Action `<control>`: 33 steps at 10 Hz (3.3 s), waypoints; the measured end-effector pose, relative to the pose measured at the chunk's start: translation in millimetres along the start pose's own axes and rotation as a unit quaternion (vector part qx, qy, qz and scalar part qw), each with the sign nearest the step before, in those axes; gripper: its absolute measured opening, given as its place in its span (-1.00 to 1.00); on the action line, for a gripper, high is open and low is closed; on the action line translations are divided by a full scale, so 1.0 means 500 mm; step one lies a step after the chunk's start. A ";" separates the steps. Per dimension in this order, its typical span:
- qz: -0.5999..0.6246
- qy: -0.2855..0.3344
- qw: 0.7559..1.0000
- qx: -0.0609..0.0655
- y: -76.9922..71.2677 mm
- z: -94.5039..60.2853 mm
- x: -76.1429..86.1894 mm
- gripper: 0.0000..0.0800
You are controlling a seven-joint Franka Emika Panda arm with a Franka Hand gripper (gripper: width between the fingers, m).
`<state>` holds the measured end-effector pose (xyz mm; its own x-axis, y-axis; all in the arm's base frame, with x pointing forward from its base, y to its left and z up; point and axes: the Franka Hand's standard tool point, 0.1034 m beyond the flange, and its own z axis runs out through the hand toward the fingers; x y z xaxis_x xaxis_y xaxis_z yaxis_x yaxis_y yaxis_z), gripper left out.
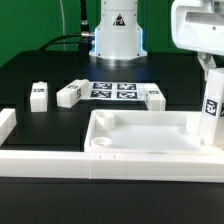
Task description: Assemble desk
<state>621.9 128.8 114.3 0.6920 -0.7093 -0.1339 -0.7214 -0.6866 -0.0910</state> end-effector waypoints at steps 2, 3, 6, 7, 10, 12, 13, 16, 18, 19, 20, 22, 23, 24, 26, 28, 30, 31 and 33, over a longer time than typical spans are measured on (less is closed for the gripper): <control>-0.078 0.000 0.997 0.000 0.000 0.000 0.000 0.62; -0.101 0.000 0.995 -0.001 0.001 0.000 0.001 0.62; -0.298 0.013 0.954 -0.031 0.017 -0.007 0.022 0.62; -0.347 0.012 0.937 -0.032 0.020 -0.007 0.027 0.62; -0.480 0.013 0.876 -0.039 0.021 -0.012 0.035 0.62; -0.555 0.016 0.830 -0.050 0.021 -0.014 0.040 0.62; -0.588 0.014 0.807 -0.051 0.021 -0.014 0.040 0.62; -0.601 0.012 0.797 -0.051 0.023 -0.012 0.040 -0.04; -0.600 0.013 0.798 -0.051 0.024 -0.013 0.043 -0.27; -0.600 0.013 0.798 -0.051 0.024 -0.013 0.043 -0.27; -0.600 0.012 0.798 -0.051 0.024 -0.013 0.043 -0.27; -0.580 0.013 0.813 -0.048 0.025 -0.013 0.043 -0.27; -0.518 0.015 0.854 -0.040 0.028 -0.013 0.046 -0.27; -0.488 0.021 0.872 -0.036 0.027 -0.012 0.046 -0.27; -0.429 0.030 0.902 -0.027 0.028 -0.013 0.048 -0.27; -0.392 0.032 0.919 -0.026 0.028 -0.013 0.049 -0.27; -0.336 0.033 0.941 -0.023 0.029 -0.013 0.050 -0.27; -0.301 0.033 0.953 -0.022 0.029 -0.013 0.050 -0.27; -0.243 0.035 0.969 -0.017 0.030 -0.012 0.051 -0.27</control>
Offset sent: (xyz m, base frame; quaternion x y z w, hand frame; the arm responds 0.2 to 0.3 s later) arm 0.0024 -0.0315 -0.0026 -0.1378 0.0505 -0.3497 0.9253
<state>629.0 99.2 115.4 0.9507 -0.3095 -0.0166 -0.3097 -0.9462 -0.0940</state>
